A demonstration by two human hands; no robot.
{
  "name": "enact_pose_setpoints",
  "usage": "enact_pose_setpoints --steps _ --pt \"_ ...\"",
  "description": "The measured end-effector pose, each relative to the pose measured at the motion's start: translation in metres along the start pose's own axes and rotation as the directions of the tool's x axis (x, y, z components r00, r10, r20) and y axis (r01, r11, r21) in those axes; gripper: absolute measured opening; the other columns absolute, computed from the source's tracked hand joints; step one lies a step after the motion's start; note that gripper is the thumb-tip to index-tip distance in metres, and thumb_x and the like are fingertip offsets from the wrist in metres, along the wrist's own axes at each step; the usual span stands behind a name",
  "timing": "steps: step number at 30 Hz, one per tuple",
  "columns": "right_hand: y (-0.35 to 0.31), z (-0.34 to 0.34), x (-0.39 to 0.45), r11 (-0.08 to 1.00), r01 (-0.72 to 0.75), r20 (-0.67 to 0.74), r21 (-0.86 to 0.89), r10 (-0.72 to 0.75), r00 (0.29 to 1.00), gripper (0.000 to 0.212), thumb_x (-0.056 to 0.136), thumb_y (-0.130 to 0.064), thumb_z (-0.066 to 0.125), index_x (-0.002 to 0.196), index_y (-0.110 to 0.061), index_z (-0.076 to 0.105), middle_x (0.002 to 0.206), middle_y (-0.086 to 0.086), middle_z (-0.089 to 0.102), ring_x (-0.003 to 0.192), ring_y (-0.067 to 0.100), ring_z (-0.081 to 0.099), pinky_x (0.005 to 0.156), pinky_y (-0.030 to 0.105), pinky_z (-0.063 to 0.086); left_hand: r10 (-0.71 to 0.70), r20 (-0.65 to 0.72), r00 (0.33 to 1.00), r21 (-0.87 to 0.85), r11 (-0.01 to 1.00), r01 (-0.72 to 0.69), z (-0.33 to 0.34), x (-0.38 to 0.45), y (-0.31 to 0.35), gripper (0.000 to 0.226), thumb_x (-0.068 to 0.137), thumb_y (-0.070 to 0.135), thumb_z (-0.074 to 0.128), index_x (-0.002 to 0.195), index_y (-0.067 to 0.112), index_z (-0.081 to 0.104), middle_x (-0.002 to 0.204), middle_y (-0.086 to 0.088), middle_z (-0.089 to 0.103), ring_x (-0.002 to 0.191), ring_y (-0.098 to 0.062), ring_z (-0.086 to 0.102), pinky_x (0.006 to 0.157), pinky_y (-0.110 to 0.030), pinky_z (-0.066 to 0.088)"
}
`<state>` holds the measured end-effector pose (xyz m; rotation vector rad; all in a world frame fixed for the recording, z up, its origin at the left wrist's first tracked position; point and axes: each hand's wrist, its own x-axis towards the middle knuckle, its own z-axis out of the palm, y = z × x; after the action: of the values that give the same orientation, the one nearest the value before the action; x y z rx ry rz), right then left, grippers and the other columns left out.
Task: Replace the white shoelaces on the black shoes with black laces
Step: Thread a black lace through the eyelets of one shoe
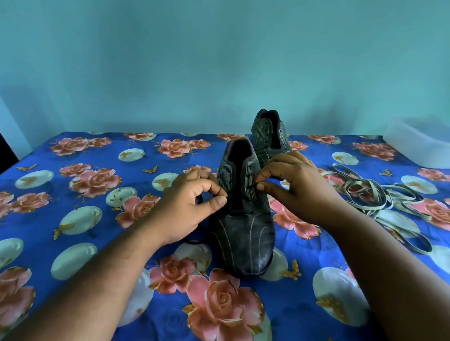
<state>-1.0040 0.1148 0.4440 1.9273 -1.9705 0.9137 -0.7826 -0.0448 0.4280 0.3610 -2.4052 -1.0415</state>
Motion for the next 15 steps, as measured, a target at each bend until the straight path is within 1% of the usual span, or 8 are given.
enact_pose_setpoints --steps 3,6,7,10,11,13,14,15 --pt "0.0009 -0.0007 0.0002 1.000 -0.002 -0.011 -0.001 0.002 1.000 0.016 0.093 -0.047 0.062 0.099 -0.036 0.070 0.100 -0.016 0.065 0.104 0.017 0.055 0.091 0.047 0.047 0.055 -0.045 0.997 0.046 0.998 -0.053 -0.0024 0.0001 0.0006 0.007 0.086 0.028 0.079 0.090 0.024 0.076 0.106 0.006 0.062 0.117 -0.010 0.057 0.104 -0.034 0.044" --pt "0.0011 -0.0001 -0.0005 1.000 -0.007 -0.001 -0.011 0.007 1.000 0.014 0.093 -0.046 0.063 0.100 -0.036 0.070 0.100 -0.016 0.065 0.105 0.018 0.054 0.090 0.047 0.047 0.009 -0.032 0.999 -0.003 1.000 -0.010 0.0018 -0.0002 0.0024 0.007 0.090 0.024 0.075 0.091 0.030 0.074 0.115 0.010 0.062 0.134 -0.008 0.048 0.118 -0.039 0.033" --pt "0.0017 0.0001 -0.0008 1.000 -0.010 0.000 -0.013 0.010 1.000 0.015 0.093 -0.047 0.063 0.100 -0.036 0.070 0.100 -0.016 0.065 0.105 0.018 0.054 0.090 0.048 0.047 -0.026 -0.006 1.000 -0.035 0.999 0.026 0.0024 -0.0003 0.0023 0.009 0.091 0.023 0.073 0.092 0.032 0.072 0.115 0.011 0.060 0.134 -0.008 0.047 0.118 -0.038 0.032" --pt "0.0042 -0.0008 -0.0017 0.999 -0.047 -0.002 -0.005 0.047 0.999 0.022 0.092 -0.054 0.057 0.098 -0.037 0.069 0.099 -0.018 0.063 0.104 0.016 0.052 0.088 0.049 0.048 -0.098 0.064 0.993 -0.106 0.989 0.104 0.0014 -0.0012 0.0025 0.010 0.095 0.020 0.069 0.094 0.029 0.070 0.107 0.008 0.059 0.106 0.004 0.054 0.099 -0.025 0.037" --pt "0.0046 -0.0011 -0.0019 0.999 -0.055 -0.002 0.000 0.055 0.999 0.023 0.091 -0.055 0.056 0.098 -0.037 0.069 0.098 -0.018 0.063 0.104 0.016 0.051 0.088 0.049 0.048 -0.106 0.062 0.992 -0.111 0.987 0.112 0.0011 -0.0014 0.0032 0.009 0.094 0.020 0.069 0.093 0.030 0.071 0.110 0.006 0.061 0.104 0.007 0.053 0.098 -0.023 0.035" --pt "0.0051 -0.0013 -0.0028 0.999 -0.054 0.002 -0.002 0.054 0.999 0.022 0.091 -0.054 0.056 0.098 -0.037 0.068 0.098 -0.020 0.061 0.103 0.015 0.050 0.088 0.049 0.048 -0.106 0.015 0.994 -0.084 0.991 0.107 0.0011 -0.0013 0.0024 0.009 0.091 0.024 0.073 0.090 0.033 0.071 0.125 0.001 0.062 0.121 0.004 0.050 0.106 -0.025 0.033" --pt "0.0045 -0.0020 -0.0031 0.999 -0.053 0.002 -0.006 0.053 0.999 0.021 0.092 -0.053 0.056 0.098 -0.037 0.068 0.098 -0.020 0.061 0.103 0.015 0.050 0.088 0.049 0.047 -0.117 -0.012 0.993 -0.072 0.991 0.116 0.0016 -0.0006 0.0006 0.008 0.089 0.027 0.075 0.088 0.034 0.071 0.131 0.000 0.062 0.130 -0.003 0.049 0.112 -0.031 0.034" --pt "0.0038 -0.0030 -0.0031 0.998 -0.057 -0.001 -0.008 0.057 0.998 0.019 0.093 -0.051 0.057 0.097 -0.036 0.068 0.098 -0.019 0.061 0.103 0.015 0.050 0.088 0.049 0.047 -0.133 -0.034 0.991 -0.076 0.989 0.130 0.0018 -0.0001 -0.0011 0.008 0.087 0.029 0.077 0.088 0.033 0.070 0.129 -0.001 0.064 0.130 -0.009 0.053 0.112 -0.036 0.037"
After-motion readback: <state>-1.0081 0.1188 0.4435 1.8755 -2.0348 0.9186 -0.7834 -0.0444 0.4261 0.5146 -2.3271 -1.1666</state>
